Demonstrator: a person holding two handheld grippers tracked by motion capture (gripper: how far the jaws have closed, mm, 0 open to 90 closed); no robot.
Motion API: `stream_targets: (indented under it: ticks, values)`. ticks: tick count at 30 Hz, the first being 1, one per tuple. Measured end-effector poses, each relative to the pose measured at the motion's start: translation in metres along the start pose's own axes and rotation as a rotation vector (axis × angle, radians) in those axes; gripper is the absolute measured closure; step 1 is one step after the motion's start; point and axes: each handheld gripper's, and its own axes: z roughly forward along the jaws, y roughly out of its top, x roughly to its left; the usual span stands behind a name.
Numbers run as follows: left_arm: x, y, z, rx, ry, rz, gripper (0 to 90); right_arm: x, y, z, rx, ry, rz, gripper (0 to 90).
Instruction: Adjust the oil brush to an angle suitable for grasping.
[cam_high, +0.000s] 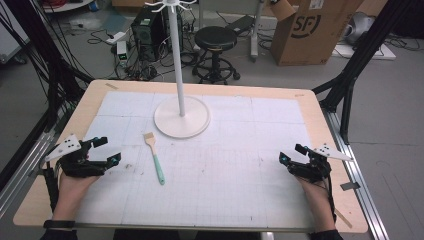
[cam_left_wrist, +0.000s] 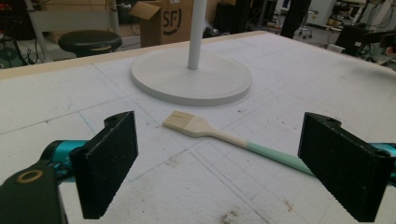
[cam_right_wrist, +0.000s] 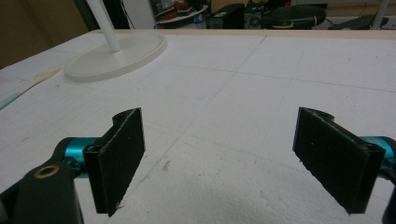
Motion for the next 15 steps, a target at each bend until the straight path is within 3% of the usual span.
stream_targets:
  ticks: [7, 10, 15]
  values:
    - [-0.0013, -0.0011, 0.0009, 0.023, -0.023, -0.005, 16.4, 0.0, -0.0002, 0.0005, 0.002, 0.001, 0.004, 16.3]
    - [-0.0043, -0.0022, 0.004, 0.064, -0.067, 0.013, 28.5, -0.0004, -0.0002, 0.0007, 0.0, 0.001, 0.005, 16.3]
    - [-0.0084, -0.0039, 0.0092, 0.095, -0.096, 0.023, 41.5, -0.0007, 0.0, 0.0011, -0.003, 0.002, -0.001, 16.3]
